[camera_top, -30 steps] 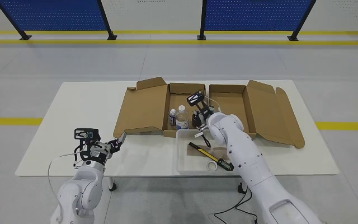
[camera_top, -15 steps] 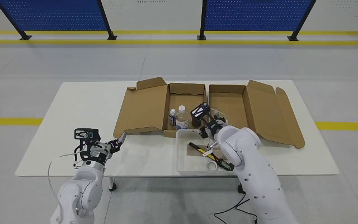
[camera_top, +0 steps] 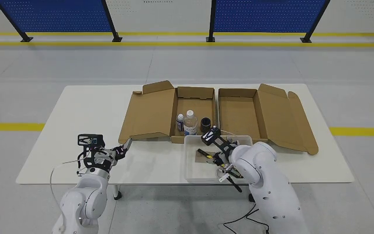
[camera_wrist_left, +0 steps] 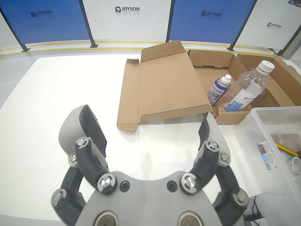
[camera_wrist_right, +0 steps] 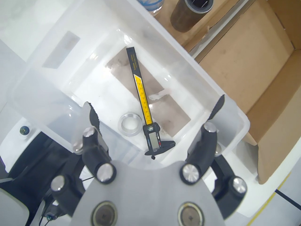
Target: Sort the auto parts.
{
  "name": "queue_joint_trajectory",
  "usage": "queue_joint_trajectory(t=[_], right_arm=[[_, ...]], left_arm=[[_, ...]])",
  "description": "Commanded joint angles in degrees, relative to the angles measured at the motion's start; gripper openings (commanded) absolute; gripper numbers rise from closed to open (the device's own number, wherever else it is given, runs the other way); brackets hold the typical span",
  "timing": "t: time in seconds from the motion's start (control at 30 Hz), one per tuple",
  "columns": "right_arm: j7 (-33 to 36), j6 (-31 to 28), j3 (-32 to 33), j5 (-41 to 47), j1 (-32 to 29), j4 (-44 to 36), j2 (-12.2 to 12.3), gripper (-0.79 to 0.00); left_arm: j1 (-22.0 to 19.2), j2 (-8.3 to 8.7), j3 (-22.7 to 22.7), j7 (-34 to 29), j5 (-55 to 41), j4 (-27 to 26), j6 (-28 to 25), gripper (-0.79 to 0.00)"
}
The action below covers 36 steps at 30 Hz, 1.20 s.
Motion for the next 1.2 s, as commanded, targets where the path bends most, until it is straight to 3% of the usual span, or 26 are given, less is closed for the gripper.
queue_joint_trajectory(t=[0.0,0.07,0.13,0.23,0.8,1.17], right_arm=[[1.1,-0.7,0.2,0.3,-0.3,0.1,0.2,0.0],[2.5,-1.6,0.2,-0.6,-0.4,0.4,0.5,-0.065],[3.0,-3.5,0.0,-0.7,-0.6,0.4,0.7,-0.397],[3.0,-4.0,0.2,-0.4,-0.9,0.6,1.0,-0.474],[6.2,-5.6,-1.8,1.2,-1.1,4.1,2.0,-0.434],[5.0,-4.9,-3.0,1.7,-0.1,7.4,2.4,-0.548]], left_arm=[[0.0,0.0,0.0,0.0,0.0,0.0,0.0,0.0],[0.0,0.0,0.0,0.0,0.0,0.0,0.0,0.0],[0.0,0.0,0.0,0.0,0.0,0.0,0.0,0.0],[0.0,0.0,0.0,0.0,0.0,0.0,0.0,0.0],[0.0,0.0,0.0,0.0,0.0,0.0,0.0,0.0],[0.0,0.0,0.0,0.0,0.0,0.0,0.0,0.0]])
